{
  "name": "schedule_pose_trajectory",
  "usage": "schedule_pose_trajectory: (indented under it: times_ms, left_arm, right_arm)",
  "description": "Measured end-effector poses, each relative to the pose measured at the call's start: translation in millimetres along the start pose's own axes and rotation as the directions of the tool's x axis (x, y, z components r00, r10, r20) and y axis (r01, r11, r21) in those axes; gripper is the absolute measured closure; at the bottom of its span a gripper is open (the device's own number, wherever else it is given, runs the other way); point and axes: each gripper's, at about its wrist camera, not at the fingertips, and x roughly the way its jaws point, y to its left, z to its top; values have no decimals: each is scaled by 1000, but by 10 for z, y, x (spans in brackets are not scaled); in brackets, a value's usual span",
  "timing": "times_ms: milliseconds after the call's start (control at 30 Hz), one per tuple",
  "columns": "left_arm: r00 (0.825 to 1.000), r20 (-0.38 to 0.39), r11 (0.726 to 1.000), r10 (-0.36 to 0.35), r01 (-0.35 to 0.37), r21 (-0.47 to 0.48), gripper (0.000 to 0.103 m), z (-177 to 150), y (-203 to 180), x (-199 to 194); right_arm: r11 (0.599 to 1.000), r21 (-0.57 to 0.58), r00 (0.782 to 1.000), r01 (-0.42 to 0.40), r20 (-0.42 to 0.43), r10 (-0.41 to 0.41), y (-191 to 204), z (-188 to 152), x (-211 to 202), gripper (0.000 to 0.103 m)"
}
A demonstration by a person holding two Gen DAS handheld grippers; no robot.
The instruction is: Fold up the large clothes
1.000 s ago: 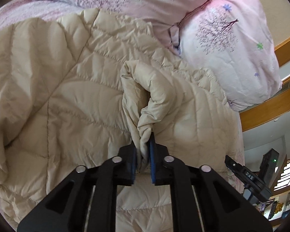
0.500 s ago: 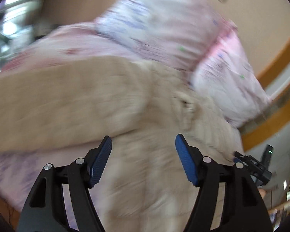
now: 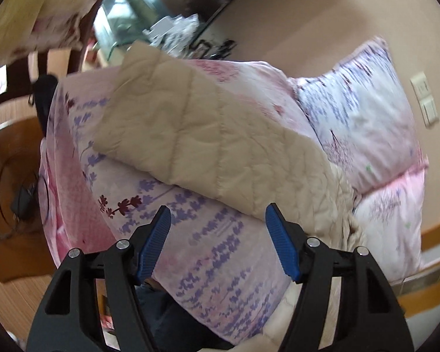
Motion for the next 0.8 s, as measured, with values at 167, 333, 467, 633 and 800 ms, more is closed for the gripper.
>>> schedule_pose_trajectory:
  times_ms: [167,333,467,633,800]
  left_arm:
    - [999,10,993,-36,36,-111,40,74,128,87]
    - [996,45,970,-75,83,-227,45,152,223,157]
    - [996,62,953,-68,83,-290,72,188,301,252]
    - [995,64,958,-70,85,-276,99,245,304,311]
    - [988,145,990,-57,75,-123,102,422,-66,176]
  right_arm:
    - [1000,10,1000,4,23,-4,-49,17,-75,38]
    - [1000,7,1000,-7,29,7,-30,23,-85,37]
    - [1000,4,1000,-19,19,18,1,3,-53,37]
    - [1000,10,1000,-19,21,19,-35,1,-55,37]
    - [1000,14,999,-19,39,18,-89,14,-121,37]
